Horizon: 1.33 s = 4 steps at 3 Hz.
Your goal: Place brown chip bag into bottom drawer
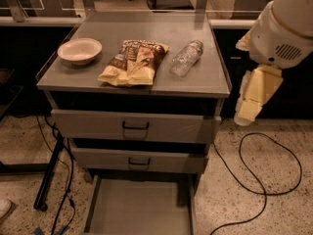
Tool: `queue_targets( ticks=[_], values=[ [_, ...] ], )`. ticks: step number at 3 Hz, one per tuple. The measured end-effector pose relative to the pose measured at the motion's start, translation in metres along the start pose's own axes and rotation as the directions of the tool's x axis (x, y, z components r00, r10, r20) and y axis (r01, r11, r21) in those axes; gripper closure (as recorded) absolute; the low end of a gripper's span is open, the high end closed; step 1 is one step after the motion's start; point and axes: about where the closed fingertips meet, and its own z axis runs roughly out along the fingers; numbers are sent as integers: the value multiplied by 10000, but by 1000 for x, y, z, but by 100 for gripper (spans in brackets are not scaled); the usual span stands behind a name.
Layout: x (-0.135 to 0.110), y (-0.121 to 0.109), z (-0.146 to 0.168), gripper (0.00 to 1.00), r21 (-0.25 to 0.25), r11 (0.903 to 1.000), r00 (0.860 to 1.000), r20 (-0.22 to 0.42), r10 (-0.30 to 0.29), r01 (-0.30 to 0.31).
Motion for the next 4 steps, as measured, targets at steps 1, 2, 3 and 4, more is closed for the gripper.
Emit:
queue_targets(
  ticks=[1,2,3,4],
  values=[
    [-33,-10,11,0,-265,9986,9986,286,-443,450],
    [-38,-11,12,0,-288,9982,9981,337,-520,529],
    [-57,-22,9,0,-61,9982,9969,532,-585,589],
    [-116,-71,15,0,324,9918,9902,605,-1258,1240]
  ],
)
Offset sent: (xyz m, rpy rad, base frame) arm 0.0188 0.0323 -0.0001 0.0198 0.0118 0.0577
